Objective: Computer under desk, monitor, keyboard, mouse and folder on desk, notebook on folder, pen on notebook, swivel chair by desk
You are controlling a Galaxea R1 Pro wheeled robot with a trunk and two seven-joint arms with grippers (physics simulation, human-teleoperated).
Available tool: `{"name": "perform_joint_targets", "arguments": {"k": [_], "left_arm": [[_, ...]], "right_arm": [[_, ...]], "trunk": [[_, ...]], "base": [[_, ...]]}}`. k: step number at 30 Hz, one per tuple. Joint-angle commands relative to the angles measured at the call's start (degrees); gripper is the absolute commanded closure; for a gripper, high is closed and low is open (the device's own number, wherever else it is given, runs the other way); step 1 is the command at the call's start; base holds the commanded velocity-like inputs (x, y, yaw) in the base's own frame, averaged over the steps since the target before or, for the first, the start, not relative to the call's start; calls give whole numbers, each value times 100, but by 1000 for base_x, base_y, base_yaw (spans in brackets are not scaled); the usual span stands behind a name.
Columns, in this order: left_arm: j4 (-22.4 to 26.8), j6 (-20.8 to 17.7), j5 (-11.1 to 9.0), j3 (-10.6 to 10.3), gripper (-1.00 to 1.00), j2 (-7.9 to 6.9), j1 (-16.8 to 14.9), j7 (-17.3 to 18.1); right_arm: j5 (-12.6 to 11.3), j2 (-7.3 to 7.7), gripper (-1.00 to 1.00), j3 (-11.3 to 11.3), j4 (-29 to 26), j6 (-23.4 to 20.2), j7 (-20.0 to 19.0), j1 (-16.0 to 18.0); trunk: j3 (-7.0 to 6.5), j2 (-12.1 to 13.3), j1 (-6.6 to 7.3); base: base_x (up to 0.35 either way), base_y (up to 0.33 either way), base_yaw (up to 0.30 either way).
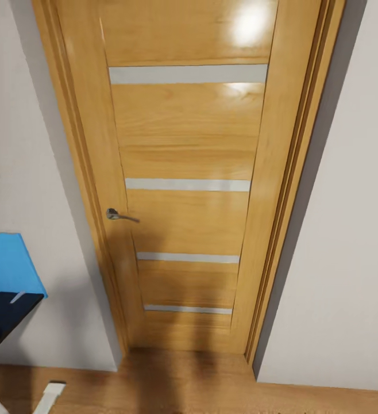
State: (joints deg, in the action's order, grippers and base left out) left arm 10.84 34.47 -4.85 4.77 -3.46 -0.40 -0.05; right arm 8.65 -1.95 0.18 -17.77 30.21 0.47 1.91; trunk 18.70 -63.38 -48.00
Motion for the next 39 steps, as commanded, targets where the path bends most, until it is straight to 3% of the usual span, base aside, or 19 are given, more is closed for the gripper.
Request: {"name": "perform_joint_targets", "arguments": {"k": [1, 6, 12, 22, 25, 27, 29, 31, 33, 39], "left_arm": [[-67, 228, -26, 0, -100, 1, -4, 13], [-317, 838, -21, -2, -100, 11, -4, 21], [-413, 1000, -16, -4, -100, 14, -4, 28], [-831, 1031, -19, -15, -100, 8, -4, 1], [-934, 1074, -30, -14, -100, -80, -1, -17], [-950, 1314, -32, -12, -100, -109, 2, -15], [-960, 1783, -33, -12, -100, -115, 4, -9], [-965, 1990, -33, -12, -100, -110, 4, -6], [-968, 2134, -33, -12, -100, -106, 4, -5], [-969, 2405, -33, -11, -100, -87, 4, 4]], "right_arm": [[28, 1, -100, 0, 2, 16, 5, 2], [141, -2, -100, 4, 72, 44, 5, 2], [338, -3, -100, 8, 167, 184, 40, 2], [438, -26, -100, 5, 191, 237, 284, 2], [656, -47, -100, 1, 229, 244, 487, 2], [821, -54, -100, 9, 364, 312, 710, 2], [1000, -99, -100, 10, 546, 668, 967, 2], [1059, -142, -100, -1, 642, 1019, 1067, 2], [1096, -171, -100, -11, 800, 1514, 1130, 2], [1118, -183, -100, -21, 1030, 2357, 1174, 2]], "trunk": [[13, -5, 3], [42, -5, 3], [78, -5, 3], [137, -5, 3], [153, -5, 3], [164, -5, 3], [174, -5, 3], [184, -5, 3], [194, -5, 3], [221, -5, 3]], "base": [[-301, -92, 220], [-189, -68, 219], [-37, -14, 218], [-90, -1, 219], [-288, 0, 227], [-307, 0, 232], [-309, 0, 235], [-308, 0, 235], [-307, 0, 236], [-301, 0, 238]]}}
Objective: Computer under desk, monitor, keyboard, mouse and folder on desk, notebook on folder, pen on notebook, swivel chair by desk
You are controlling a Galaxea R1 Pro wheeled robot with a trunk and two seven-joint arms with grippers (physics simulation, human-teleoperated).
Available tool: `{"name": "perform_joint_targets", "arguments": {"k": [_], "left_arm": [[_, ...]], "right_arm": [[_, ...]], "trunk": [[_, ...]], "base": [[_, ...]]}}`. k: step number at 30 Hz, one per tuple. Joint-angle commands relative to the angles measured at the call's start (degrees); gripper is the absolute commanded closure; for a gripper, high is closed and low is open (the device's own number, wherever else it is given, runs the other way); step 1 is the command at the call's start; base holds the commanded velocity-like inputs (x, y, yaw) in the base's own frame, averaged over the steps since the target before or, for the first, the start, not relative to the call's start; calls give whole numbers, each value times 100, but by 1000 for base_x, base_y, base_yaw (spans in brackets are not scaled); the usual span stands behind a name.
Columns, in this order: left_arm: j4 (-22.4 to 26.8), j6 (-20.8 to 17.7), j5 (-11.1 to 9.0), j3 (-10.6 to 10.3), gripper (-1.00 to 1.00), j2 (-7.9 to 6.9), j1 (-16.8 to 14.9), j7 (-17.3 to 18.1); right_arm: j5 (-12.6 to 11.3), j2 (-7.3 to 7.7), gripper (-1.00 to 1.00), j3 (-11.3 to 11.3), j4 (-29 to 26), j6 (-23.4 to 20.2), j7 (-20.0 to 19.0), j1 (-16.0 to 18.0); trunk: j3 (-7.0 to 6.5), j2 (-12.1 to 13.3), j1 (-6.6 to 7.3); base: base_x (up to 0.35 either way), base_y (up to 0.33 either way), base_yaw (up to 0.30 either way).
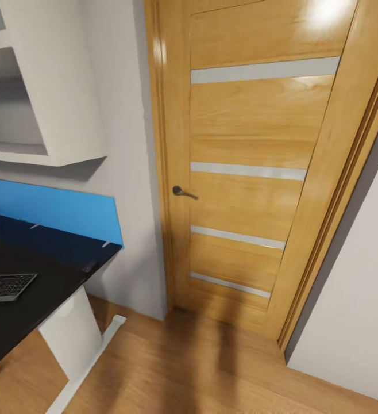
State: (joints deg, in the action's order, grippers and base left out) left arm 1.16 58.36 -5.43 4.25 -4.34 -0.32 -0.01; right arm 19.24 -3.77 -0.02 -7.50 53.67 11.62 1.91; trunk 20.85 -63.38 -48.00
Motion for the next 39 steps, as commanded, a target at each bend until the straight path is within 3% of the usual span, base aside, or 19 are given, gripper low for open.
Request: {"name": "perform_joint_targets", "arguments": {"k": [1, 10, 23, 39], "left_arm": [[-2, 44, 25, 40, -100, 3, -3, 2], [-2, 144, 25, 40, -100, 12, 0, -3], [0, 79, 25, 49, -100, 12, 0, -17], [6, 86, -3, 85, -100, 5, -2, -34]], "right_arm": [[58, -1, -100, -3, 12, 71, 62, 3], [43, 8, -100, -5, 47, 342, 39, 3], [123, 12, -100, 21, 283, 319, -1, 3], [132, -1, -100, 19, 290, 316, 16, 3]], "trunk": [[10, -4, 3], [27, -4, 3], [27, -4, 3], [27, -4, 3]], "base": [[-288, 0, 244], [-231, -64, 258], [-9, -7, 34], [0, 0, 257]]}}
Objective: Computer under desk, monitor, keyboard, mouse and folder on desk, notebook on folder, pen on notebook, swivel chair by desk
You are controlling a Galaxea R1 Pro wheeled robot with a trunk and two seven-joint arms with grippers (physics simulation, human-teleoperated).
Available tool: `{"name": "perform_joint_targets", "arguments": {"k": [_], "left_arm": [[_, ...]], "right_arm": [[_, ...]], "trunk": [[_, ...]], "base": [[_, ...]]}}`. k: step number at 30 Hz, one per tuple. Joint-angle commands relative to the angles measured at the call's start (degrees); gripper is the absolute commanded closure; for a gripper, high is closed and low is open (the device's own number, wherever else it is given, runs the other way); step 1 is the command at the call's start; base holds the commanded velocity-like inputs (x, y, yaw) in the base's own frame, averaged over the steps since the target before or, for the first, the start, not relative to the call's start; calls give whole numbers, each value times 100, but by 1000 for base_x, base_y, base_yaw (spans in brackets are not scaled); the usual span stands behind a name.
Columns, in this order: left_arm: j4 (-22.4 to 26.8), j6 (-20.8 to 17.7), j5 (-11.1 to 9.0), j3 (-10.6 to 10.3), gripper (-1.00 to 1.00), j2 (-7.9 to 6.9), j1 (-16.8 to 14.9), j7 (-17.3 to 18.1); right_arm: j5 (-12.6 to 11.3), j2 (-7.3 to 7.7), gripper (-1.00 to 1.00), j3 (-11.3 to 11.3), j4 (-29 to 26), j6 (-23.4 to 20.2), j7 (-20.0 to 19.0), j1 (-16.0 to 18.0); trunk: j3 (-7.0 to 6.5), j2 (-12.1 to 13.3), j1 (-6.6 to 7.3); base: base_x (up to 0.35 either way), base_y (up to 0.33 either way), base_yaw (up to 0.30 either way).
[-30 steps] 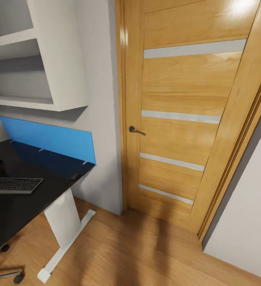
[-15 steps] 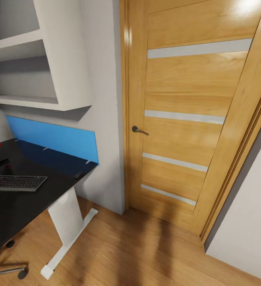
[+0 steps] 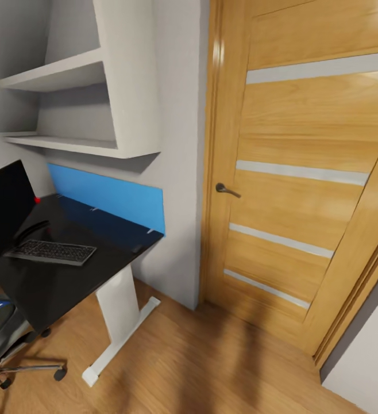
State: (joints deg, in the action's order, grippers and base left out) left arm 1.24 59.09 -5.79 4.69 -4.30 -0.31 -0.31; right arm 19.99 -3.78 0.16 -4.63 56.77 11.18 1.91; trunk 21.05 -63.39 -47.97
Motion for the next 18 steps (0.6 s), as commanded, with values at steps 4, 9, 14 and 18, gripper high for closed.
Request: {"name": "perform_joint_targets", "arguments": {"k": [4, 9, 14, 18], "left_arm": [[3, 38, -137, 77, -100, 5, -2, -22], [6, 34, -253, 76, -100, 7, -3, -22], [8, 25, -291, 79, -100, 4, -1, -6], [8, 7, -291, 81, -100, 0, -2, 14]], "right_arm": [[58, 7, -100, -2, 1, 9, 43, 3], [58, 21, -100, -2, 4, 9, 34, 3], [58, 9, -100, 5, 7, -4, 25, 3], [58, -8, -100, 11, 97, -82, 31, 3]], "trunk": [[10, -4, 0], [14, -4, 0], [14, -4, 0], [14, -4, 0]], "base": [[0, 0, 252], [0, 0, 90], [0, 0, 3], [0, 0, 32]]}}
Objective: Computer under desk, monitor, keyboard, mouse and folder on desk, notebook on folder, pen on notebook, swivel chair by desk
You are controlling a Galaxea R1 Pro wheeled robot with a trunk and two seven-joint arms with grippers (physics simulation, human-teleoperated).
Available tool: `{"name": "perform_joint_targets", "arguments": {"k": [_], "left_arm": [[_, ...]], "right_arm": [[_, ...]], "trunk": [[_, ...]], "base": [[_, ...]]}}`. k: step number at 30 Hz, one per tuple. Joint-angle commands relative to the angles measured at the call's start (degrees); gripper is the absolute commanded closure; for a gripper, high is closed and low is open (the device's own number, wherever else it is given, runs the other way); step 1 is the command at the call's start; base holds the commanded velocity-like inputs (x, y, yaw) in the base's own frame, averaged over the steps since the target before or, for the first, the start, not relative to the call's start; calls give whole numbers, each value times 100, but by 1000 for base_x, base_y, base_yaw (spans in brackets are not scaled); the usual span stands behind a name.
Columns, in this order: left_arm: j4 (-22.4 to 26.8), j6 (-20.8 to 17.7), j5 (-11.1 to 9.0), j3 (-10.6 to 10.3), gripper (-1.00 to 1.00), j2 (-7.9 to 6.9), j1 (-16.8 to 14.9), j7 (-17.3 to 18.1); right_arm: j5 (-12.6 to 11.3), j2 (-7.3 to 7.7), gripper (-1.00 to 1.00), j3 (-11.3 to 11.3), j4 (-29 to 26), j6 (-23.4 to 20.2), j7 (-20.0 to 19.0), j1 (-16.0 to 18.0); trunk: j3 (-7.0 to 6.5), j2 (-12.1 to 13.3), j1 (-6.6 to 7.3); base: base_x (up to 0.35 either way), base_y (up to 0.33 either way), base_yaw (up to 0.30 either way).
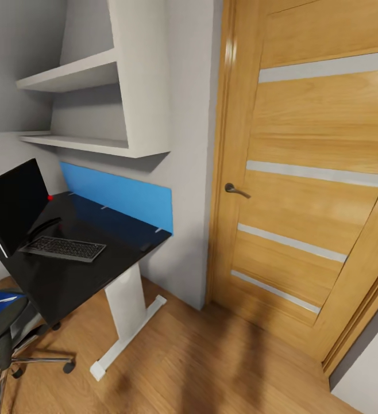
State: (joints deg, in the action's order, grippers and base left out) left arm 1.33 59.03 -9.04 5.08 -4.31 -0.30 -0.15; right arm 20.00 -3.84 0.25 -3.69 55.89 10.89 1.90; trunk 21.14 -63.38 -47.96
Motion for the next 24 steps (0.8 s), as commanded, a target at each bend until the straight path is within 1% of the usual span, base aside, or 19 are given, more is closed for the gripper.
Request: {"name": "perform_joint_targets", "arguments": {"k": [1, 6, 8, 13, 24], "left_arm": [[-2, 11, 34, 42, -100, 0, -3, 0], [-5, -9, 34, 41, -100, 0, -2, -1], [-6, -81, 34, 39, -100, 1, -3, -5], [-4, -426, 37, 34, -100, 0, -3, -13], [-6, -480, 40, 28, -100, 0, -5, -8]], "right_arm": [[56, -1, -100, 3, 8, 4, 60, 3], [56, -2, -100, 8, 32, -14, 81, 3], [56, -2, -100, 7, 33, -15, 85, 3], [53, -3, -100, -2, 27, -16, 89, 3], [55, 5, -100, 0, 23, -19, 97, 3]], "trunk": [[6, -4, 0], [6, -4, 0], [6, -4, 0], [6, -4, 0], [6, -4, 0]], "base": [[0, 0, 109], [0, 0, 228], [0, 0, 272], [0, 0, 278], [0, 0, 282]]}}
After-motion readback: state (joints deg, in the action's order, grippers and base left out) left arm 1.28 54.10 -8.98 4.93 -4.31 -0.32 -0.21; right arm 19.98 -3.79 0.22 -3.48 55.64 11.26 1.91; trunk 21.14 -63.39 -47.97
